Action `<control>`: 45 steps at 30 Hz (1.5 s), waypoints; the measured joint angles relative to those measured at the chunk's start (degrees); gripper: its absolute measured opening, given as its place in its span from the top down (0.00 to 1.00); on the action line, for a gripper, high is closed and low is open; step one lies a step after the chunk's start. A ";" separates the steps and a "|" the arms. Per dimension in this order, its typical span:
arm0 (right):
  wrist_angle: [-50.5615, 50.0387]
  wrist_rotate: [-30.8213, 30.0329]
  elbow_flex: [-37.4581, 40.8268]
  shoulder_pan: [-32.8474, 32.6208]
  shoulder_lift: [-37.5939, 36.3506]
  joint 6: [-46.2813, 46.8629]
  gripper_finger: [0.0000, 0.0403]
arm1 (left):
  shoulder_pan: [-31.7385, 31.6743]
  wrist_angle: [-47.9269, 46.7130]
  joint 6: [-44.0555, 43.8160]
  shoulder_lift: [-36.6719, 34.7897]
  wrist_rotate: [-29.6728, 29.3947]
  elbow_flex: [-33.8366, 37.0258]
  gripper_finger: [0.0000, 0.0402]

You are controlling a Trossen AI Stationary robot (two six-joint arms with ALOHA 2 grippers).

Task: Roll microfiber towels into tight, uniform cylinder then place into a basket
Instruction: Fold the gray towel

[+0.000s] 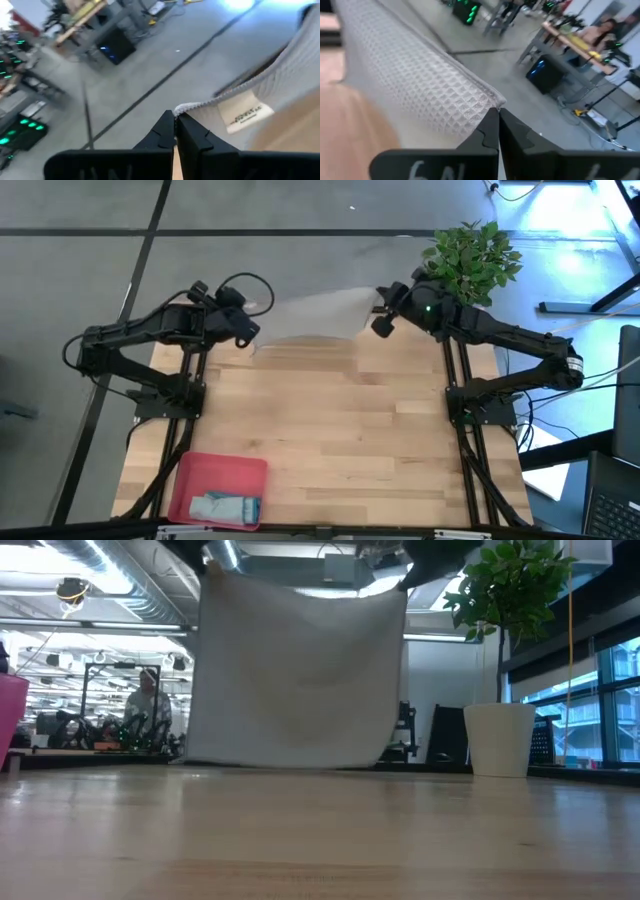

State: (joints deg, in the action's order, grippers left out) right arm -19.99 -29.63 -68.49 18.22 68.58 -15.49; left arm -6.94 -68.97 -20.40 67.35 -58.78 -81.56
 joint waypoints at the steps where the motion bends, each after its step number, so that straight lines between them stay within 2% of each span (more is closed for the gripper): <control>1: -1.62 0.58 0.00 -0.50 0.00 0.08 0.99 | 0.55 0.00 -0.02 0.00 1.24 0.00 1.00; 7: -10.68 1.39 0.15 -3.57 0.00 5.86 0.99 | 5.08 -0.13 -0.36 0.02 7.41 0.01 1.00; 11: -12.67 1.39 2.43 -5.82 0.00 8.98 0.99 | 7.95 -0.83 -2.71 0.65 10.47 0.79 1.00; 14: -12.88 1.55 4.48 -7.44 0.02 10.99 0.99 | 10.03 -0.94 -4.56 0.64 12.49 3.13 1.00; 19: -13.39 5.23 7.52 -10.36 0.02 15.06 0.99 | 13.57 -0.91 -9.95 0.68 17.26 8.33 1.00; 31: -17.57 11.11 13.52 -20.78 0.02 27.31 0.99 | 26.88 0.11 -25.75 0.64 24.43 20.48 1.00; 37: -14.76 11.81 19.62 -25.40 0.02 33.35 0.99 | 32.39 6.94 -30.46 0.68 27.32 27.38 1.00; 45: 0.78 16.01 29.16 -28.45 0.02 38.81 0.99 | 36.98 21.81 -30.69 0.68 30.88 34.91 1.00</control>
State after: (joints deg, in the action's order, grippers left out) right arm -19.21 -13.62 -39.33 -10.23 68.60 23.32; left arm 30.04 -47.16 -51.09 68.03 -27.90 -46.65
